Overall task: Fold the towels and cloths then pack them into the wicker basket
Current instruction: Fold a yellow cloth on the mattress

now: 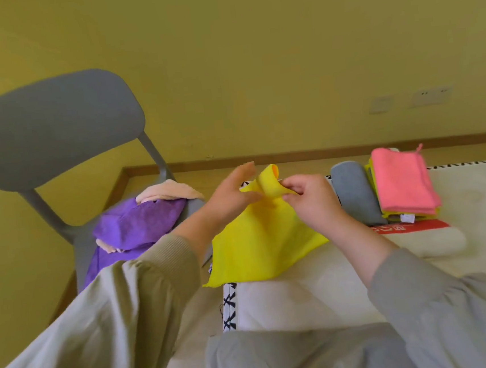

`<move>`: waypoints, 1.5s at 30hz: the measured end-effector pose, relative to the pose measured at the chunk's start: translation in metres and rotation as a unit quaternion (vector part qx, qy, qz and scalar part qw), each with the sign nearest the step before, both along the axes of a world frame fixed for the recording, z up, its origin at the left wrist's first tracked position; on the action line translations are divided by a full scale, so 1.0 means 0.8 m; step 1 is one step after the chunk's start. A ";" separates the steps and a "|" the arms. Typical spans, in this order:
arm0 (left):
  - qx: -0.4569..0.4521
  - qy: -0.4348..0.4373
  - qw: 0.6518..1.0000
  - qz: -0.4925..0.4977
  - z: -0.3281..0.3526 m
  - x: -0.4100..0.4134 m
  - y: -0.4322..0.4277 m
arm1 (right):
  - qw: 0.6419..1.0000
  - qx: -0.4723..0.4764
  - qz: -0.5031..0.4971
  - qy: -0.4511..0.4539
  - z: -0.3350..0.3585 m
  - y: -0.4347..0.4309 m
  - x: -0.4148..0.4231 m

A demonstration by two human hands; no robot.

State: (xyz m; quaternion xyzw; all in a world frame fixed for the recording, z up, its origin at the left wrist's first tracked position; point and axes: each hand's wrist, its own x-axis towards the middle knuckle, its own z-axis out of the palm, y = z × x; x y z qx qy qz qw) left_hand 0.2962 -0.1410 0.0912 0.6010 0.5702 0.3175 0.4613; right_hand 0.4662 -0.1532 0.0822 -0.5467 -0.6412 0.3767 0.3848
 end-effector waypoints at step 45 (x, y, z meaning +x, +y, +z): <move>0.237 0.011 0.934 0.267 0.224 -0.060 -0.157 | 0.995 0.003 -0.003 0.101 0.248 -0.082 0.028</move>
